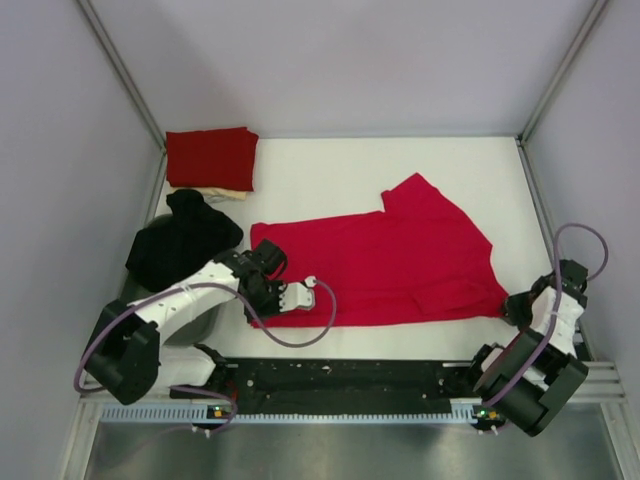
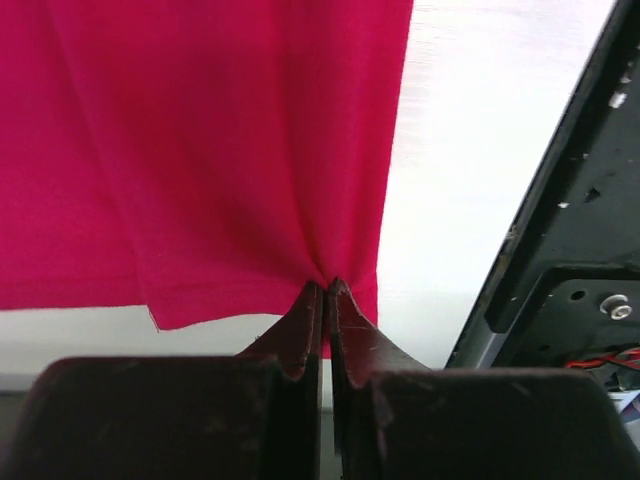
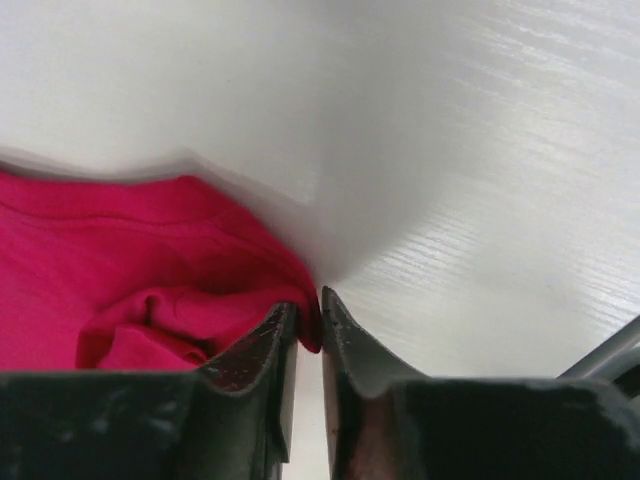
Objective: Fold and stack the t-shirts
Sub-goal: Fold the flattened tshirt in 1/3 of the way, then grap the side of the flattened tshirt furthest away from the robot with both arms
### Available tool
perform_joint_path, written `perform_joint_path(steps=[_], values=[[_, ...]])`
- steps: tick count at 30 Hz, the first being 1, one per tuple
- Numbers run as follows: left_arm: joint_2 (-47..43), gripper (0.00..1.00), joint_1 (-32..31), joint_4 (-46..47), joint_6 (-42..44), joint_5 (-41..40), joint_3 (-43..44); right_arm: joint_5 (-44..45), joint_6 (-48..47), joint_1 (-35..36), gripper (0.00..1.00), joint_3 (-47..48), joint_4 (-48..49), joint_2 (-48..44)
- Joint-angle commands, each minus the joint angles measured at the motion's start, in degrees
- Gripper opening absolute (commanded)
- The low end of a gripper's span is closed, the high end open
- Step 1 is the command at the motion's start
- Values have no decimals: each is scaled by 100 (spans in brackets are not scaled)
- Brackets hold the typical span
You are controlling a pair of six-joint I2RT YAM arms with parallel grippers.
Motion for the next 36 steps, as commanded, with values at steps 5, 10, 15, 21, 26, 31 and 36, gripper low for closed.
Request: perform_joint_path(steps=[5, 10, 15, 21, 26, 31, 36], values=[[95, 65, -9, -520, 272, 357, 82, 1009, 91, -76, 70, 823, -308, -206], [462, 70, 1009, -591, 299, 470, 1390, 352, -531, 90, 70, 2280, -282, -31], [1420, 63, 1231, -215, -271, 208, 2059, 16, -1743, 1538, 71, 3687, 156, 557], [2097, 67, 1793, 674, -1625, -205, 3429, -748, -2931, 2727, 82, 5261, 483, 2330], [3028, 69, 2083, 500, -1627, -583, 4397, -757, -3415, 3395, 79, 6658, 465, 4210], [3890, 68, 2399, 69, -1634, -760, 5065, -495, -3853, 3887, 74, 8240, 80, 6154], [4462, 68, 2593, -231, -1662, -427, 5638, -152, -3952, 4221, 74, 9506, -394, 7640]])
